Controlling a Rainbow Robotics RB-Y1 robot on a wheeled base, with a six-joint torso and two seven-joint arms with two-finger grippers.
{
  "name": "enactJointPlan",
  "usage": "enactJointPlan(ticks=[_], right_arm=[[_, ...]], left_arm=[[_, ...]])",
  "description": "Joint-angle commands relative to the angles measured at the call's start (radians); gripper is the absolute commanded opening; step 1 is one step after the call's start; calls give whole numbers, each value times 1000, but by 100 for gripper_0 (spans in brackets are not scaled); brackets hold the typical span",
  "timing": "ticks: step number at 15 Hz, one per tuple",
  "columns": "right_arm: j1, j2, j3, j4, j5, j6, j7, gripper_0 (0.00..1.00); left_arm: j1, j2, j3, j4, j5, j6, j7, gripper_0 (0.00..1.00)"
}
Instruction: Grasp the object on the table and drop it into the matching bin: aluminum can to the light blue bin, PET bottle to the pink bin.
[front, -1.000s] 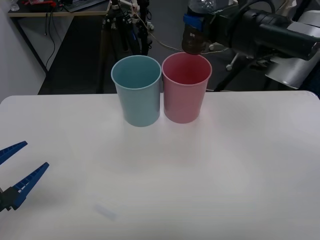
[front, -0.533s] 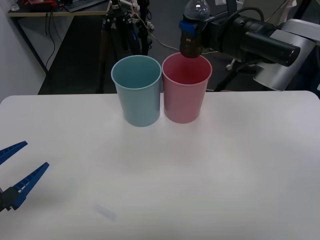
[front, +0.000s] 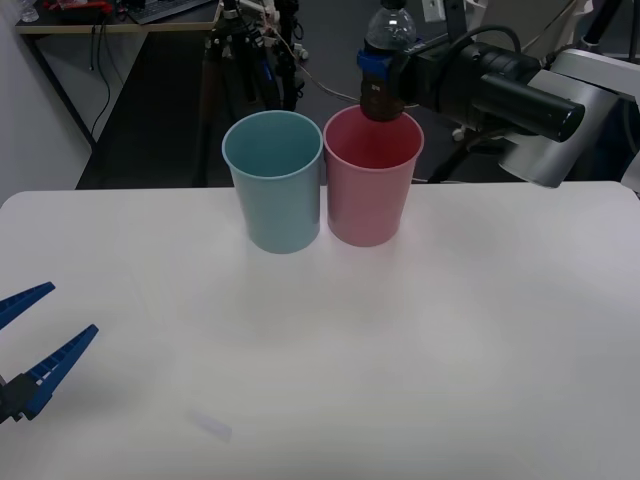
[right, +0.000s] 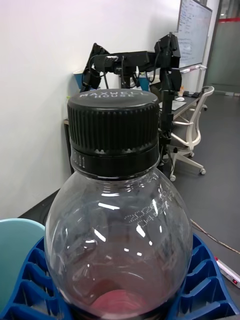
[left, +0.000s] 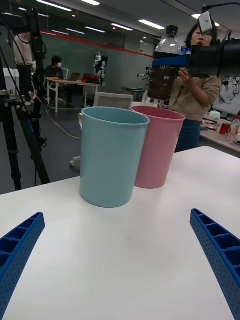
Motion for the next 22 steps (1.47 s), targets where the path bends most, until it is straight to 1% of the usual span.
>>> enactJointPlan(ticks=[1,2,7,10,17,19,22], right_arm=[[0,-2,0,-1,-1,1,-4,77],[-1,-2,0,-3,-5,1,-4,100],[5,-17,0,-33,-20,-1,-18,100],[13,-38,0,-69,-32,1,-20,100],[26,-69,-2,-104,-60,-19,2,100],[34,-75,-17,-102,-78,-38,11,100],[91,-95,-87,-147,-92,-61,22,100]], left_arm=[[0,0,0,0,0,0,0,100],[0,0,0,0,0,0,0,100],[0,0,0,0,0,0,0,100],[0,0,0,0,0,0,0,100],[0,0,0,0,0,0,0,100],[0,0,0,0,0,0,0,100],[0,0,0,0,0,0,0,100]])
